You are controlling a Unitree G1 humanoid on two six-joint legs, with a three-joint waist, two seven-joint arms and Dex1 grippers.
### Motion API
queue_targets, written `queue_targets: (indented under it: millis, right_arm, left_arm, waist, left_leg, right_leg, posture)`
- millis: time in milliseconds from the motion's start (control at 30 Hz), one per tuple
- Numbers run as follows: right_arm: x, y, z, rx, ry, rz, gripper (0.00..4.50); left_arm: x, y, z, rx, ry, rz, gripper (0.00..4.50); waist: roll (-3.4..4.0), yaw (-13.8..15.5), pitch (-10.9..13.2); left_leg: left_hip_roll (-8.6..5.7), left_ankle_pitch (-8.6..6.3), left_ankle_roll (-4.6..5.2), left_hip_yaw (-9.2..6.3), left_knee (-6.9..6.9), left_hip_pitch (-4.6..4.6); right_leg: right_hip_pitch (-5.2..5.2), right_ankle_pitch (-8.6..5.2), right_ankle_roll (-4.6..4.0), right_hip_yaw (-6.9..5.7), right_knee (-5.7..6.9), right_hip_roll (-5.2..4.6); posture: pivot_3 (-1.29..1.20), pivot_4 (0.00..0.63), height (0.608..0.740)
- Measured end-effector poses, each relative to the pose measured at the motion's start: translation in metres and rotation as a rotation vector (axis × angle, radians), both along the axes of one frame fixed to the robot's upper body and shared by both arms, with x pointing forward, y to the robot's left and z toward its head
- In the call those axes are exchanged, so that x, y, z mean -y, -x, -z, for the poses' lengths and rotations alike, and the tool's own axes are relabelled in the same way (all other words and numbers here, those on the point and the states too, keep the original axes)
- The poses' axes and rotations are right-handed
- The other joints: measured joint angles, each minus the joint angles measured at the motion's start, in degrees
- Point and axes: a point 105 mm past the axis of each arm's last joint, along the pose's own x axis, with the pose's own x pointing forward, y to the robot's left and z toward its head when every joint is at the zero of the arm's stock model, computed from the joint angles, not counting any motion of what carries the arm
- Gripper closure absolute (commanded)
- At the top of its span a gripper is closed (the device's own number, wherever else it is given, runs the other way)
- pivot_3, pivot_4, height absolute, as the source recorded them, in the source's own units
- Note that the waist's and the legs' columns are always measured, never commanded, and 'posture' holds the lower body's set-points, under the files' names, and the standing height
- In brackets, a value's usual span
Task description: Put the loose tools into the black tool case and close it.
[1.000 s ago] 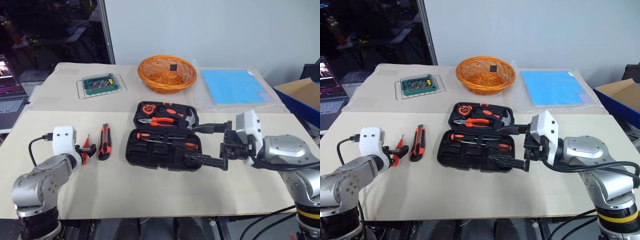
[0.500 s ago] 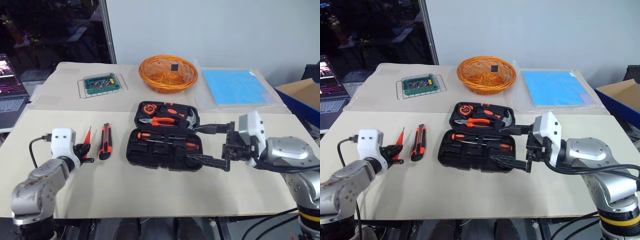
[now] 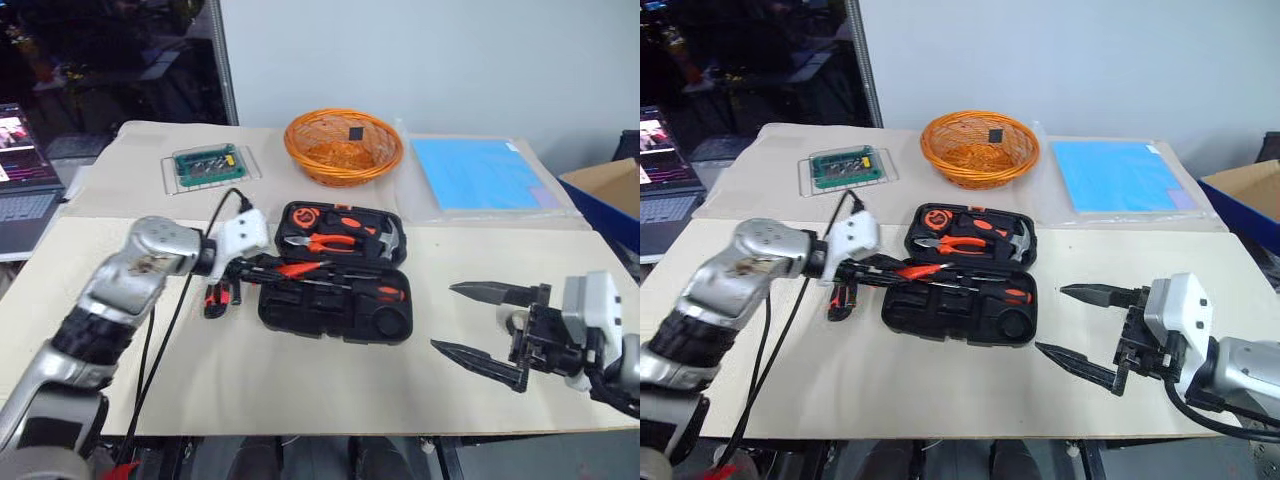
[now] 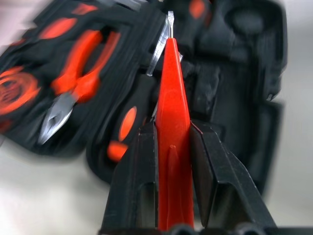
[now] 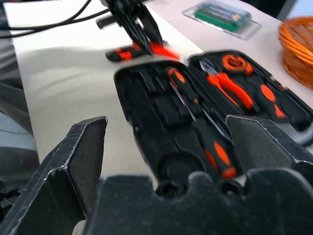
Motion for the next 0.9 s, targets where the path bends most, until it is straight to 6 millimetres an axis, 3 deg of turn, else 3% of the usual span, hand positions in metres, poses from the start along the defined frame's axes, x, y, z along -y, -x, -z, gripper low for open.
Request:
queue_targets:
  millis: [167, 500, 733, 800, 900]
  right_arm:
    - [-0.005, 0.008, -0.004, 0.029, 0.019, 0.008, 0.0]
    - [-0.01, 0.012, -0.004, 0.034, 0.013, 0.026, 0.0]
    - [-0.015, 0.016, -0.006, 0.034, 0.002, 0.024, 0.0]
    - [-0.015, 0.017, -0.005, 0.032, 0.002, 0.023, 0.0]
    - [-0.015, 0.016, -0.006, 0.033, 0.001, 0.028, 0.0]
  left_arm:
    - [0.021, -0.011, 0.012, -0.002, -0.095, 0.115, 4.03]
    - [0.019, -0.02, 0.034, 0.001, -0.196, 0.179, 4.03]
    - [0.021, -0.019, 0.034, 0.011, -0.224, 0.211, 4.03]
    - [0.021, -0.019, 0.035, 0.008, -0.224, 0.211, 3.03]
    - [0.021, -0.018, 0.033, -0.005, -0.211, 0.214, 2.1]
  waist:
    - [0.0, -0.1, 0.0]
    - [0.02, 0.0, 0.0]
    - [0.03, 0.3, 0.0]
    - [0.03, 0.3, 0.0]
    - [0.03, 0.3, 0.0]
  left_leg:
    - [0.11, 0.0, 0.0, -0.18, 0.01, -0.03]
    - [0.1, 0.0, 0.0, -0.22, 0.21, -0.02]
    - [0.1, 0.0, 0.0, -0.26, 0.26, -0.03]
    - [0.11, 0.0, 0.0, -0.26, 0.26, -0.03]
    - [0.11, 0.0, 0.0, -0.27, 0.27, -0.03]
  right_leg:
    - [-0.03, -0.01, -0.04, 0.03, 0.02, 0.25]
    - [0.08, 0.01, 0.0, 0.04, 0.07, 0.24]
    - [0.11, 0.01, -0.01, 0.04, 0.11, 0.26]
    - [0.12, 0.01, -0.01, 0.04, 0.12, 0.26]
    - [0.11, 0.01, -0.01, 0.04, 0.13, 0.27]
  posture:
    - [0.0, 0.15, 0.74]
    - [0.0, 0.15, 0.74]
    - [0.0, 0.15, 0.74]
    - [0.0, 0.15, 0.74]
    - [0.0, 0.15, 0.74]
